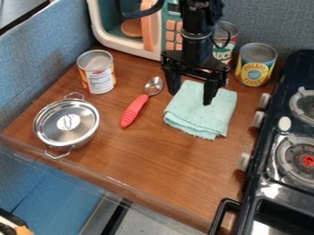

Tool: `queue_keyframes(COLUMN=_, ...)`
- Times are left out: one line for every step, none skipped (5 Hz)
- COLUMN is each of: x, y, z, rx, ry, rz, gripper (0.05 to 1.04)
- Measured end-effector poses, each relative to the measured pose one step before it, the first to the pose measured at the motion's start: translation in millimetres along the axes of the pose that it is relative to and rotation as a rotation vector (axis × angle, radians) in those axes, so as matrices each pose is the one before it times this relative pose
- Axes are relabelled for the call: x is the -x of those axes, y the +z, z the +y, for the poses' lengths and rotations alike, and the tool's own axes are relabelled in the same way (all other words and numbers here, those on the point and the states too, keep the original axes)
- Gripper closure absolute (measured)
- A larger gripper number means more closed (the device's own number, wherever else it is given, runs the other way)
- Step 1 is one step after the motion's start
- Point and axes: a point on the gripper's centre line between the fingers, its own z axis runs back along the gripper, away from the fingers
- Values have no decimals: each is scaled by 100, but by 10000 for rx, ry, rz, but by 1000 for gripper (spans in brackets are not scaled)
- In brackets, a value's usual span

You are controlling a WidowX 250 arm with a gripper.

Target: Take pot cover and put on blue cloth

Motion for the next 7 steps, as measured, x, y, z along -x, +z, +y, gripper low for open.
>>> queue_keyframes(x=754, y=-1499, z=81, rx=-4, ry=-38, rz=445, gripper=83)
queue_keyframes(x=1629, y=-610, z=2429, rx=91, ry=110, rz=140, gripper=83)
queue_keyframes(x=1692, y=1526, z=4395, rx=88, ry=456, rz=-554, gripper=84)
queue_keyframes(x=1914, y=1146, z=3401, rx=-229, ry=-312, rz=-336, gripper=84)
queue_keyframes(x=1575, y=-16, z=3759, rx=-132, ry=165, rz=12, gripper=84)
queue_keyframes(x=900, y=75, z=1514, rx=-98, ry=112, rz=221, gripper=84)
queue_keyframes(x=816, y=-1, z=1345, rx=32, ry=438, rz=81, gripper=84)
